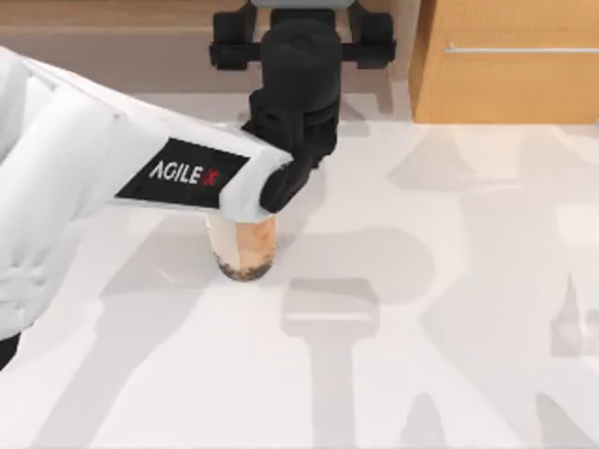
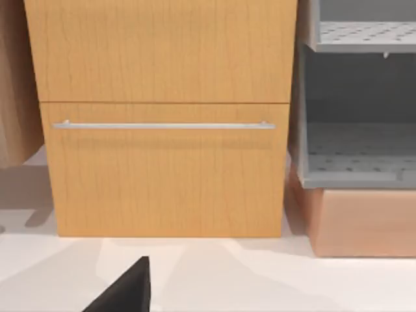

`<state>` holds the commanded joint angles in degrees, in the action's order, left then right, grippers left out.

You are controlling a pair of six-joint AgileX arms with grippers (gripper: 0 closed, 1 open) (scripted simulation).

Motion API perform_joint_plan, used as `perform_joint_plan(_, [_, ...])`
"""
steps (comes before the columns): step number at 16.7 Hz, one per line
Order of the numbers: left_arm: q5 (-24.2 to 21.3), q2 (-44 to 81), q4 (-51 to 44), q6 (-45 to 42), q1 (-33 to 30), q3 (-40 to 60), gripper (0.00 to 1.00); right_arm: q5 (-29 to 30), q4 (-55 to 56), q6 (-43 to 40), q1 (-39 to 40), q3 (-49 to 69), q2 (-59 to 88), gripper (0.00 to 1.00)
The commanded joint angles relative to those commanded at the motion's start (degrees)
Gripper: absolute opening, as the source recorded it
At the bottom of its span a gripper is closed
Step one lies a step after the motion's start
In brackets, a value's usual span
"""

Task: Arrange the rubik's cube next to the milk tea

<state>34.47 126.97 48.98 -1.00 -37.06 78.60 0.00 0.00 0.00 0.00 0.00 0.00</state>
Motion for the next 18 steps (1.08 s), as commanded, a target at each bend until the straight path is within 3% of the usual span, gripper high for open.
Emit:
perform_joint_plan(8, [-2.4, 8.5, -2.7, 0.2, 2.3, 11.1, 1.0, 0.0, 0.0, 0.0, 0.0, 0.0, 0.0, 1.0])
perform_joint_plan(13, [-2.5, 9.3, -2.7, 0.2, 2.4, 11.8, 1.0, 0.0, 0.0, 0.0, 0.0, 0.0, 0.0, 1.0])
perform_joint_plan(18, [-2.5, 9.3, -2.7, 0.2, 2.4, 11.8, 0.62, 0.0, 0.0, 0.0, 0.0, 0.0, 0.0, 1.0])
